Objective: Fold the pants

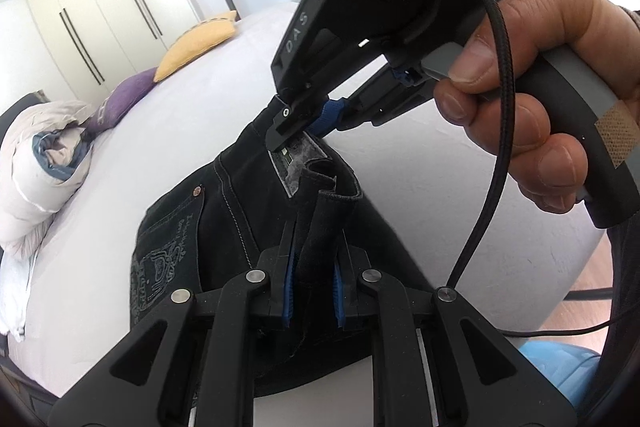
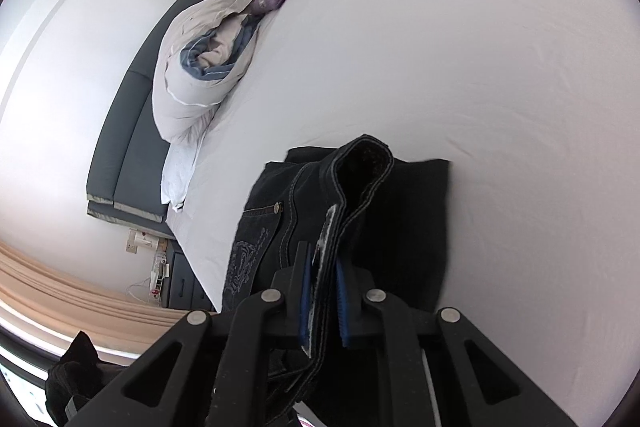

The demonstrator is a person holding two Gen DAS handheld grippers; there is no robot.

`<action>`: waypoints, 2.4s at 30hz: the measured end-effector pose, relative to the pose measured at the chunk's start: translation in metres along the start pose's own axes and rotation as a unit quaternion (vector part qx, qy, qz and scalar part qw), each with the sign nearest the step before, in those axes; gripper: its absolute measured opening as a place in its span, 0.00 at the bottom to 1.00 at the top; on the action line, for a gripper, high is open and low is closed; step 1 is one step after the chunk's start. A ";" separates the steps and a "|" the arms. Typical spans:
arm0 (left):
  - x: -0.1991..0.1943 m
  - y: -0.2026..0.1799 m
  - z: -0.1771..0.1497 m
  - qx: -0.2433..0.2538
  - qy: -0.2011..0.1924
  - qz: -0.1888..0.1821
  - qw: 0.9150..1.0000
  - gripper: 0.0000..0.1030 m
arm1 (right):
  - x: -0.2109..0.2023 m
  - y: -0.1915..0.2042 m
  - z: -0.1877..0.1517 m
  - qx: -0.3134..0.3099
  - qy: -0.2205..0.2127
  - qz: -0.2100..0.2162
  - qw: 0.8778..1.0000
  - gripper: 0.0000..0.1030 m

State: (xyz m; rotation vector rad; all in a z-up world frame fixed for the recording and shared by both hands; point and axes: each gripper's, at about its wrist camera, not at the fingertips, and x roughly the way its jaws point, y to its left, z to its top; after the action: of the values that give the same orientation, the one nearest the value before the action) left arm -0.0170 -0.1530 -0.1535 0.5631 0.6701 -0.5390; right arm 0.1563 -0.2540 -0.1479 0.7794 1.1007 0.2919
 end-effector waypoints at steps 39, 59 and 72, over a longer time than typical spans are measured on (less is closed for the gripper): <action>0.047 0.154 -0.063 -0.234 0.061 -0.057 0.969 0.85 | 0.035 -0.037 -0.070 0.009 0.034 0.059 0.998 0.00; 0.141 0.203 -0.029 -0.245 0.112 -0.076 0.960 0.03 | 0.032 -0.031 -0.065 -0.012 0.034 -0.002 0.999 0.00; 0.067 0.142 -0.084 -0.192 0.081 -0.035 0.977 0.03 | 0.028 -0.023 -0.072 -0.020 0.015 -0.029 0.999 0.00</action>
State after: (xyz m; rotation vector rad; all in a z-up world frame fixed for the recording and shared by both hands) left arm 0.0801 -0.0163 -0.2112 0.2219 0.9275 -0.4168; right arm 0.1022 -0.2241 -0.1998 0.7071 1.1409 0.2767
